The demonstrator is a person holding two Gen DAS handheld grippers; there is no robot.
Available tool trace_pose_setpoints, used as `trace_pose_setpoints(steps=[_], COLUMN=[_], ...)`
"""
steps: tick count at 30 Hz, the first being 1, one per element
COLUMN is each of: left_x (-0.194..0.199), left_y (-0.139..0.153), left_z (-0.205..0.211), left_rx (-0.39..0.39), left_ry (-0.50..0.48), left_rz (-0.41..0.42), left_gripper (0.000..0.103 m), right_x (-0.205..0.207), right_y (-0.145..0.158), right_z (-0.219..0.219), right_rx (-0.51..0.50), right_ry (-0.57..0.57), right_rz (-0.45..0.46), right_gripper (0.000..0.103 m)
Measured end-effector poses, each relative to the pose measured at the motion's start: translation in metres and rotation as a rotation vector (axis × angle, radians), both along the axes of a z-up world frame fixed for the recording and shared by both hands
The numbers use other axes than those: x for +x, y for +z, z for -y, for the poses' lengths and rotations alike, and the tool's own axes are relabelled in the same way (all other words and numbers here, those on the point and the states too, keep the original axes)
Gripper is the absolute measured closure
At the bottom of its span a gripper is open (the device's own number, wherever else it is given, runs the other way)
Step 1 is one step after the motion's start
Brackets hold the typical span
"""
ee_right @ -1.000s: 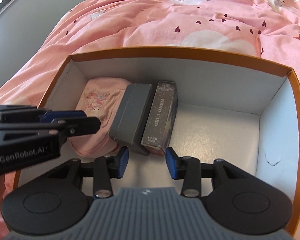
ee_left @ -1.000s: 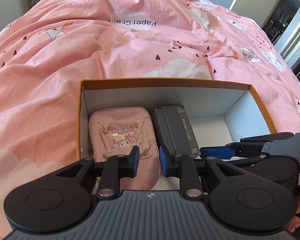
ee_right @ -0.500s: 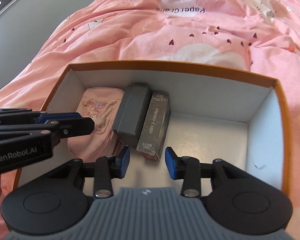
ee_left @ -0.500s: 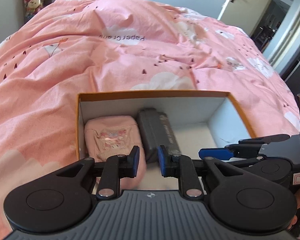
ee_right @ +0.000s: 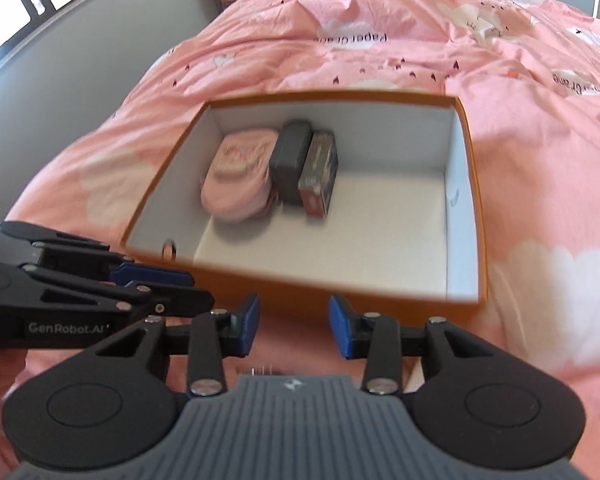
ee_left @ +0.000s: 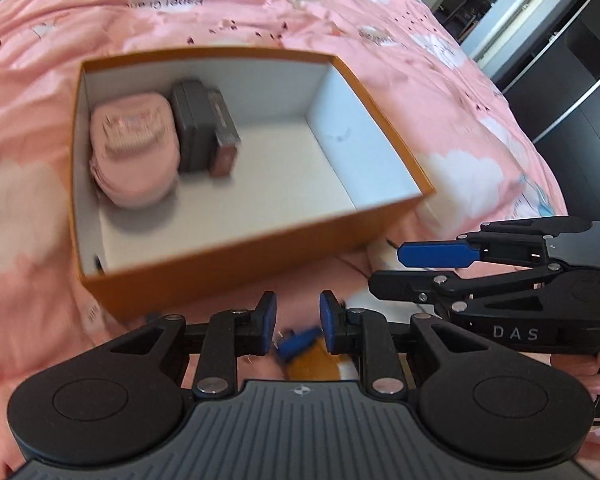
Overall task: Organize objects
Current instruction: 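Move both grippers out of the orange box toward the items beside it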
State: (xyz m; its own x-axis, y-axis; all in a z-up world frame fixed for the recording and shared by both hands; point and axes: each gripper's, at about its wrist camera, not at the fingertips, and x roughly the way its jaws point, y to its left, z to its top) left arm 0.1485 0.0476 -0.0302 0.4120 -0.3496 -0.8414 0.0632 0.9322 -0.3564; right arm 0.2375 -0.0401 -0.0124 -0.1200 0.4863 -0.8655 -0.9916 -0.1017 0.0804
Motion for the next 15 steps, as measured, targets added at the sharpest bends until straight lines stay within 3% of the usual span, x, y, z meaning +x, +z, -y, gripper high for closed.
trace_pose_setpoints(steps=[4,6,10,12,15], left_x=[-0.021,-0.031,-0.047,-0.051,-0.055], left_y=[-0.008,-0.009,-0.005,-0.003,-0.004], left_z=[0.015,0.025,0.043,0.047,0.052], left_rx=[-0.052,-0.058,-0.077,-0.089,-0.104], left_ry=[-0.039,-0.074,-0.168,-0.182,-0.198], left_rz=[-0.014,0.01,0.05,0.057,0.054], left_gripper=[0.071,0.059,0.048,0.037,0.031], right_x=[-0.002,0.001,0.008,0.013,0.019], right_y=[-0.004,-0.007,-0.012,-0.012,-0.013], right_z=[0.034,0.05,0.069,0.077,0.085], right_rx=[-0.024,-0.033,-0.061,-0.066,-0.075], right_ry=[-0.007,-0.028,-0.066,-0.097,-0.146], right_rz=[0.038,0.053,0.024,0.014,-0.003], right_gripper=[0.061,0.063,0.069,0.07,0.071])
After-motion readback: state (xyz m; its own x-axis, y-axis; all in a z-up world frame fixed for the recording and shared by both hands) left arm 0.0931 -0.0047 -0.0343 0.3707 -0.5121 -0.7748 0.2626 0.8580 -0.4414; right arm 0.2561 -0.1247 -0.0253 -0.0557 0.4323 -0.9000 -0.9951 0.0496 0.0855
